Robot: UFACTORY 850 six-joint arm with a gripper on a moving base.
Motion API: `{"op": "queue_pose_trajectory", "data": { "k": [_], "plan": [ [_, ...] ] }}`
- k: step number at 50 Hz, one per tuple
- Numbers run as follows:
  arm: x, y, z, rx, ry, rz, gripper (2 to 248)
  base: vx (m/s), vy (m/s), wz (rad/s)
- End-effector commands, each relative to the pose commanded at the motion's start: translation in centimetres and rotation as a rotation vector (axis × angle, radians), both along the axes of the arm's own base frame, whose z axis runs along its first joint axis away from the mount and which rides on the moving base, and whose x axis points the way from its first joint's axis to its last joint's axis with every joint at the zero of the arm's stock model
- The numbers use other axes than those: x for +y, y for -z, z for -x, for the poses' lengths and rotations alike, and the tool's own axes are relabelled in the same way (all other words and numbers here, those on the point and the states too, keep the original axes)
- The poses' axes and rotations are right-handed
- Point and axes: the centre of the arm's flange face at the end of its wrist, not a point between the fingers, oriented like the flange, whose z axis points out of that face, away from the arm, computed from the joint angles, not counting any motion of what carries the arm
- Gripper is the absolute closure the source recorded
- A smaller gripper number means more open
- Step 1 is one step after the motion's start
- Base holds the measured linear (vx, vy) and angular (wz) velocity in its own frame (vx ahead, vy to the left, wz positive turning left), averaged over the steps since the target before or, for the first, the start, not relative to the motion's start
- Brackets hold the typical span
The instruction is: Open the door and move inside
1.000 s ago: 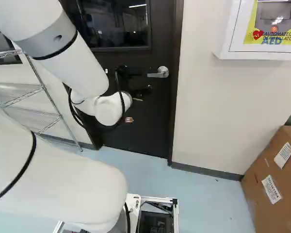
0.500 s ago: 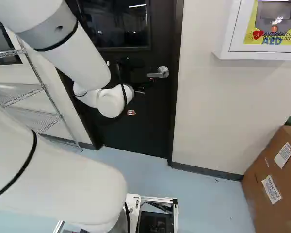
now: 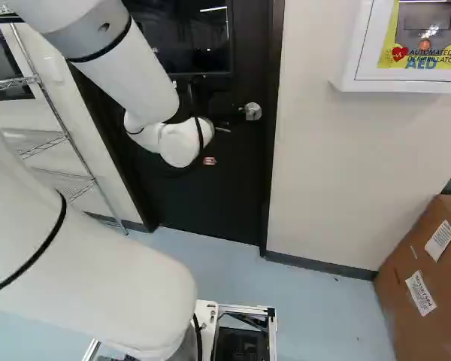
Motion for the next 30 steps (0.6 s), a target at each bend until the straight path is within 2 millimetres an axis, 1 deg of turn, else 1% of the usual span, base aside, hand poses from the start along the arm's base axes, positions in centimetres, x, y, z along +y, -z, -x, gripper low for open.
{"op": "queue_pose_trajectory", "data": {
  "k": [15,30],
  "plan": [
    [-0.8,-1.7,-2.1,-0.029,0.013,0.003,3,0.000,0.000,0.000],
    [-1.0,-3.2,-4.5,-0.038,0.011,0.004,3,0.000,0.000,0.000]
  ]
}}
